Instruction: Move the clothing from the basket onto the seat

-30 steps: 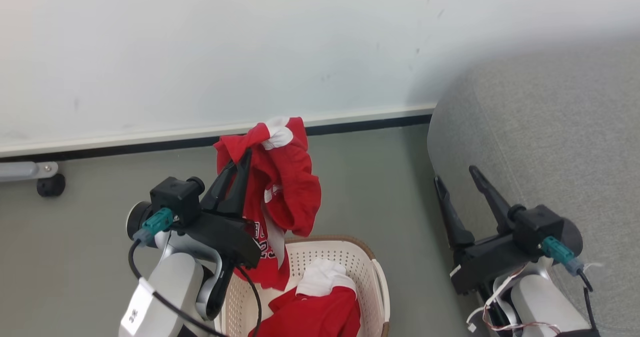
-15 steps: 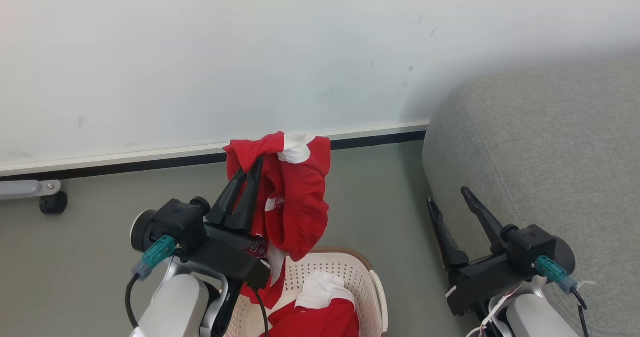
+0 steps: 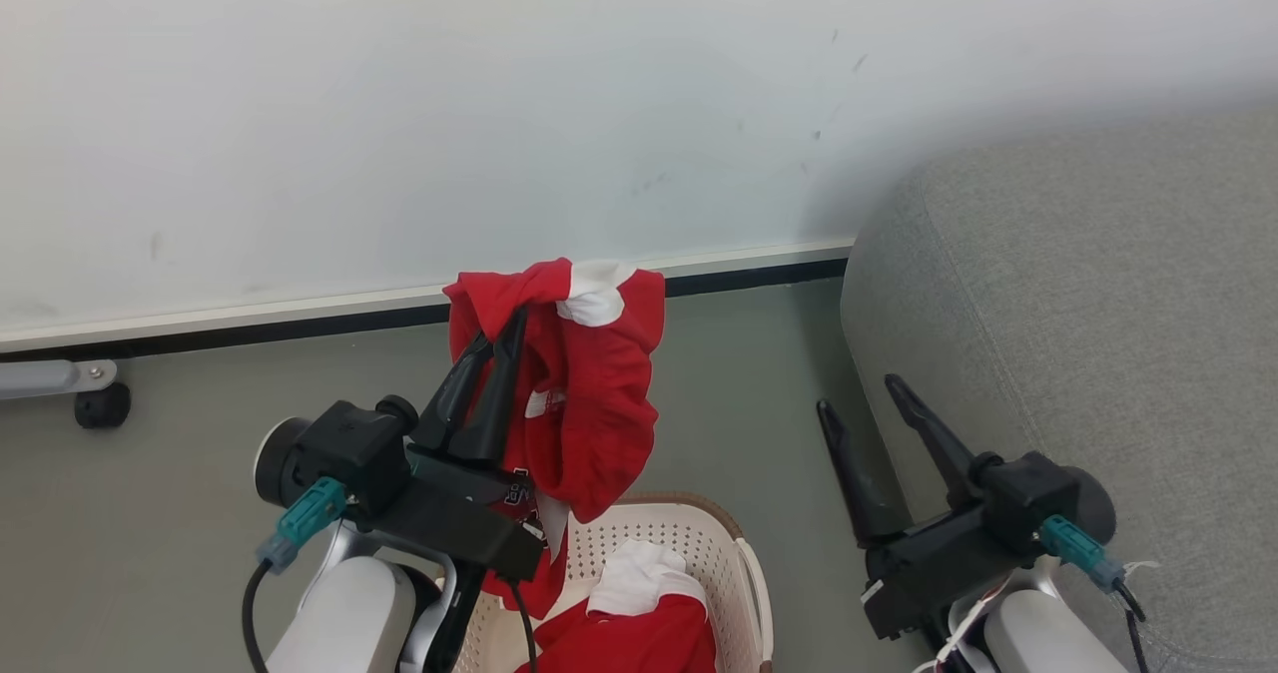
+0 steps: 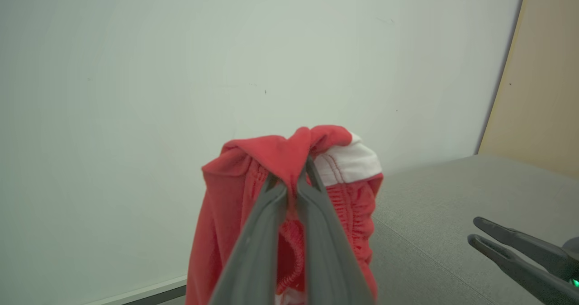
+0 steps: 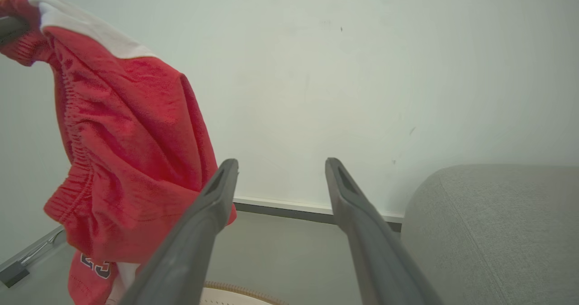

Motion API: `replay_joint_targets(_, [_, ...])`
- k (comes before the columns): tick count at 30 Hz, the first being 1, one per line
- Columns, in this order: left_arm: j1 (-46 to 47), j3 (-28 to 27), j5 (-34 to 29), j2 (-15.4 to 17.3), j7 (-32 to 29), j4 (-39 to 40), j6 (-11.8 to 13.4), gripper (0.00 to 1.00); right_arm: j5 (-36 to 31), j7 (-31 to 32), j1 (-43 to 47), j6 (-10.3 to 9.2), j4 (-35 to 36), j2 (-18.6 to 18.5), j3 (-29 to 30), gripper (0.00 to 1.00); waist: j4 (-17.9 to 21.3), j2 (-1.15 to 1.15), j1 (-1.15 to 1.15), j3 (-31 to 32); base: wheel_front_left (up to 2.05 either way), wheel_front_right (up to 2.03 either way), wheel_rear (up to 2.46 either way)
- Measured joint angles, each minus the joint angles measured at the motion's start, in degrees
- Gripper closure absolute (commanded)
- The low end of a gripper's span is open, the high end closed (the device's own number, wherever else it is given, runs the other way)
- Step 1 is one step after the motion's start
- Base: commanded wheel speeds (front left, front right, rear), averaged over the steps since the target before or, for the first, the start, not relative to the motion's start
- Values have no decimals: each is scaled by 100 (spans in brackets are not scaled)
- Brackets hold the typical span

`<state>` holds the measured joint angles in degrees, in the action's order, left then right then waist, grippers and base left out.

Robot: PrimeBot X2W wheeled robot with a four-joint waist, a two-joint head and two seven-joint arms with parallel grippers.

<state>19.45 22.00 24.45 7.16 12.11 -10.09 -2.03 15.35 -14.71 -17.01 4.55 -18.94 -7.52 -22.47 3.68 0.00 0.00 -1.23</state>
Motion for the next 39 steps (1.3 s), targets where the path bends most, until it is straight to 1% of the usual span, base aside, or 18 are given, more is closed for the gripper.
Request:
replay_joint_targets(6, [-1, 19, 0, 7, -102, 155, 47, 100, -24, 13, -73, 66, 59, 124, -321, 0, -14, 0, 0, -12, 0, 0, 0])
replay_joint_targets(7, [-1, 21, 0, 7, -130, 176, 49, 100, -25, 46, -120, 103, 67, 153, -390, 0, -18, 0, 0, -15, 0, 0, 0])
replay_joint_targets(13, [-1, 67, -8, 7, -246, 304, 55, 100, -47, 105, -389, 179, 70, 293, -913, 0, -47, 0, 0, -35, 0, 0, 0])
replay_joint_targets(17, [-1, 110, -35, 2, -298, 388, 59, 100, -65, 113, -598, 203, -34, 364, -1233, 0, -77, 0, 0, -47, 0, 0, 0])
replay_joint_targets(23, [5, 222, -35, -41, -389, 534, 54, 100, 7, 181, -993, 230, -308, 379, -1552, 0, -160, 0, 0, -68, 0, 0, 0])
replay_joint_targets(27, [5, 265, -41, -42, -436, 614, 54, 100, 122, 214, -1265, 236, -567, 386, -1777, 0, -196, 0, 0, -85, 0, 0, 0])
replay_joint_targets(33, [7, 368, -42, -71, -509, 692, 49, 100, 705, 232, -1685, 250, -608, 380, -2473, 0, -270, 0, 0, -100, 0, 0, 0])
replay_joint_targets(34, [7, 383, -42, -77, -535, 702, 48, 100, 784, 227, -1754, 250, -626, 380, -2555, 62, -284, 0, 0, -102, 0, 0, 0])
replay_joint_targets(35, [7, 383, -42, -77, -535, 702, 48, 100, 784, 227, -1754, 250, -626, 380, -2555, 85, -284, 0, 0, -102, 0, 0, 0])
replay_joint_targets(36, [8, 408, -42, -86, -547, 717, 45, 100, 946, 225, -1871, 249, -695, 378, -2679, 100, -310, 0, 0, -108, 0, 0, 0])
replay_joint_targets(39, [9, 420, -42, -87, -554, 747, 44, 100, 1073, 221, -1944, 210, -743, 378, -2761, 100, -334, 0, 0, -118, 0, 0, 0])
